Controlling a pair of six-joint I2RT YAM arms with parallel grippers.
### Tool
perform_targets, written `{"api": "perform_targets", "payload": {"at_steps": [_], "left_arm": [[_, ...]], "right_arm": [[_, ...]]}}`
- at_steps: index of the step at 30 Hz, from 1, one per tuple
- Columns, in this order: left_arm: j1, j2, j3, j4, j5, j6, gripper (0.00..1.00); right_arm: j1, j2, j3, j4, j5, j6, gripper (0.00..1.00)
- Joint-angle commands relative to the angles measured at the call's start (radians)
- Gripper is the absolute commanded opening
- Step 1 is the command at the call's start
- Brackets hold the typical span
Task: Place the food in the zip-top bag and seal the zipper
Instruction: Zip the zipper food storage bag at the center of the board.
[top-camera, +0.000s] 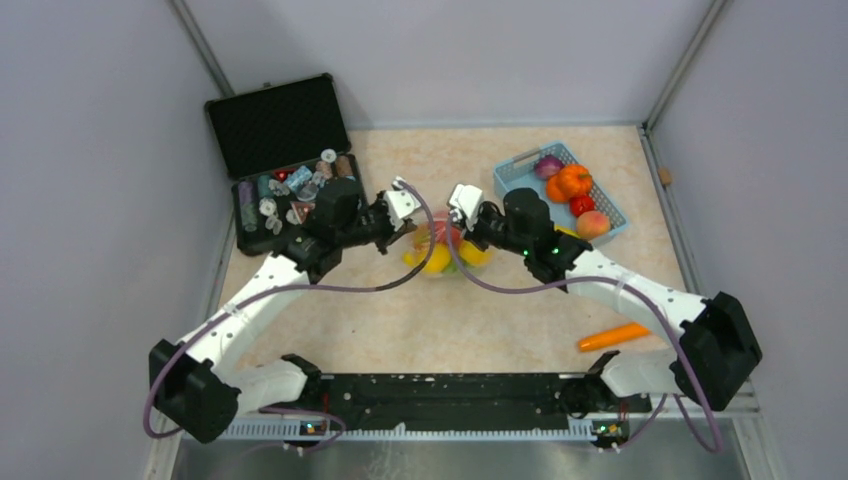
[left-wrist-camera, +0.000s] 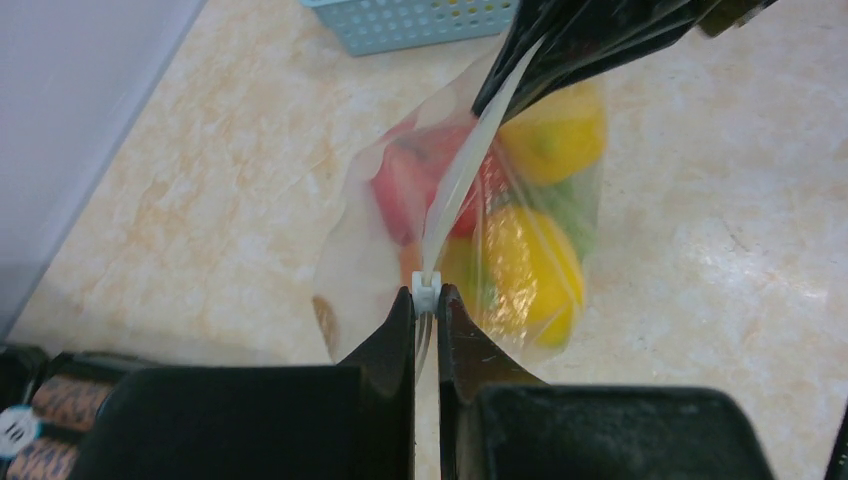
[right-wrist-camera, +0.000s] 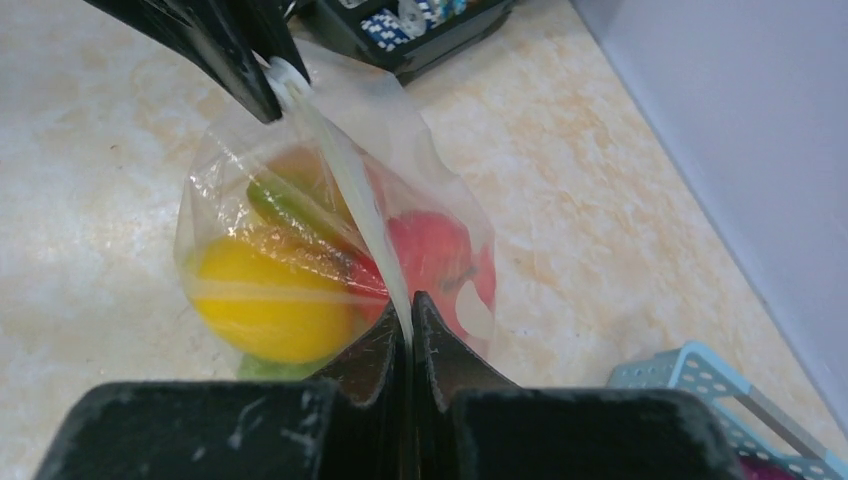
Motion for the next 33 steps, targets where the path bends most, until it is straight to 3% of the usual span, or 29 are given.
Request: {"api": "perform_targets", "payload": {"at_steps": [1, 9, 13, 18, 19, 24, 29, 31, 33], "left_arm": [[0.022, -0.043, -0.043, -0.021, -0.249, -0.029, 0.0], [0.1, -0.024, -0.045, -0.031, -0.386, -0.034, 0.0], [0.101, -0.071, -0.071, 0.031, -0.276, -0.055, 0.07], [0.101, -0.159, -0.137, 0.179, -0.186, -0.177, 0.86], [0.101, -0.182, -0.154, 0.218, -0.189, -0.205, 0.96], [0.101, -0.267, -0.181, 0.317, -0.246, -0.3, 0.99], [0.101, -0.3, -0.175, 0.321, -0.36, -0.358, 0.99], [0.101, -0.324, -0.194, 0.359, -0.413, -0.387, 0.99], [0.101, -0.347, -0.219, 0.388, -0.464, -0.405, 0.99]], "right_arm": [[-0.037, -0.091, -0.048, 0.173, 0.182, 0.087, 0.0], [-0.05, -0.185, -0.086, 0.202, 0.135, 0.112, 0.0], [-0.051, -0.188, -0.082, 0.19, 0.04, 0.115, 0.0], [-0.042, -0.169, -0.065, 0.155, -0.054, 0.136, 0.0], [-0.028, -0.162, -0.061, 0.138, -0.027, 0.123, 0.0], [0.023, -0.14, -0.064, 0.16, 0.151, 0.106, 0.0], [0.06, -0.096, 0.0, 0.086, 0.083, 0.041, 0.0], [0.103, -0.07, 0.033, -0.076, -0.051, -0.035, 0.23], [0.135, -0.043, 0.079, -0.219, -0.094, -0.052, 0.32]]}}
